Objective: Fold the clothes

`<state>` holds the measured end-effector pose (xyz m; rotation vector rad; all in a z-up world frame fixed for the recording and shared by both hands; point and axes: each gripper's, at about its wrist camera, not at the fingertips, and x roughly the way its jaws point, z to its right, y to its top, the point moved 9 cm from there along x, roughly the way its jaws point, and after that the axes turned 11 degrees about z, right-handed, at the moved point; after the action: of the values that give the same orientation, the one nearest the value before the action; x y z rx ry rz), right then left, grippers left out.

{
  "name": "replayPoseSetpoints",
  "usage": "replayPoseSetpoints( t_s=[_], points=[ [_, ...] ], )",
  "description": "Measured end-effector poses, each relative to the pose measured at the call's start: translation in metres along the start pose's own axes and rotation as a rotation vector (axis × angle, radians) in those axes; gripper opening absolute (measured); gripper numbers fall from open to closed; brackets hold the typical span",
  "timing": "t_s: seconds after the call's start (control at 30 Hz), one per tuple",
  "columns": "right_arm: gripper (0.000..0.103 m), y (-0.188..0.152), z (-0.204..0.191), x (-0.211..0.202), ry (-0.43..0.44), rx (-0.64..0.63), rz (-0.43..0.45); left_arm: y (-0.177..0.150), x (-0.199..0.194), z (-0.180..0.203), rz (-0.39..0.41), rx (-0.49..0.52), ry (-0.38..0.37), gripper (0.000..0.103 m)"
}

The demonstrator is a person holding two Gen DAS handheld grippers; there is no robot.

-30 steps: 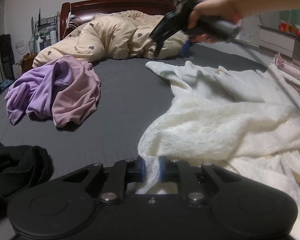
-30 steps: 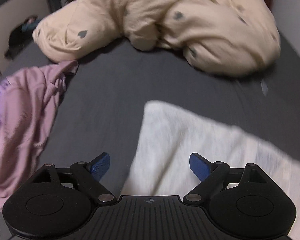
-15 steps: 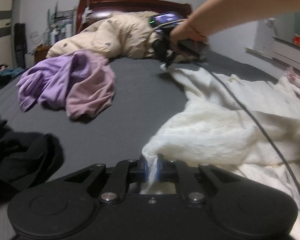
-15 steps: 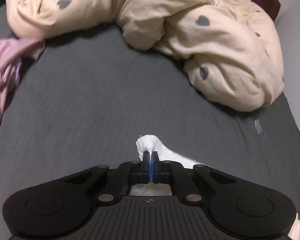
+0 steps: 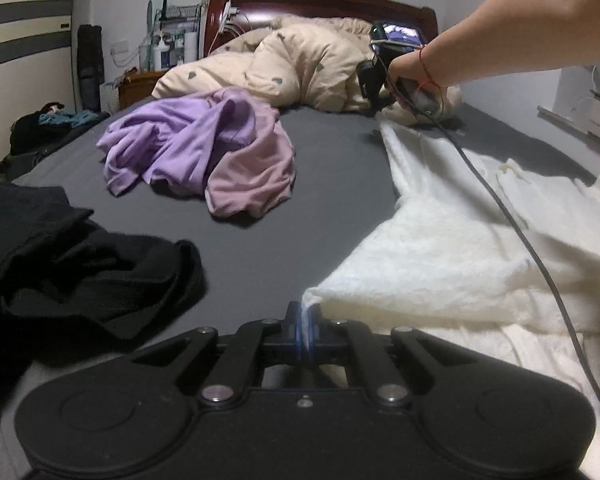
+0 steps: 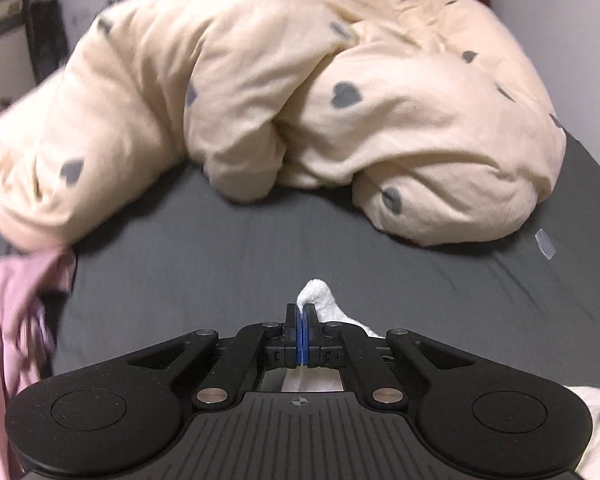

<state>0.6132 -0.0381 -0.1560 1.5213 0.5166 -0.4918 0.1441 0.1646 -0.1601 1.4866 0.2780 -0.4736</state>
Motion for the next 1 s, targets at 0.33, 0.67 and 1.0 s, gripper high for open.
replayPoseSetpoints(
  t_s=[0.33,0.67,1.0],
  points=[
    [0.067,0.013,0.017,-0.003,0.080,0.035,-0.032,-0.003,0.002,0.007,-0.017,0.047,-0.032,0.005],
    [0.085,-0.032,-0.012,-0.134,0.491,-0.089,-0.267,-0.003,0.005,0.015,0.018,0.180,0.008,0.020],
    [0.055,-0.149,-0.046,-0.236,0.632,-0.298,-0.520,-0.002,0.013,0.026,0.035,0.225,-0.017,0.019]
  ],
)
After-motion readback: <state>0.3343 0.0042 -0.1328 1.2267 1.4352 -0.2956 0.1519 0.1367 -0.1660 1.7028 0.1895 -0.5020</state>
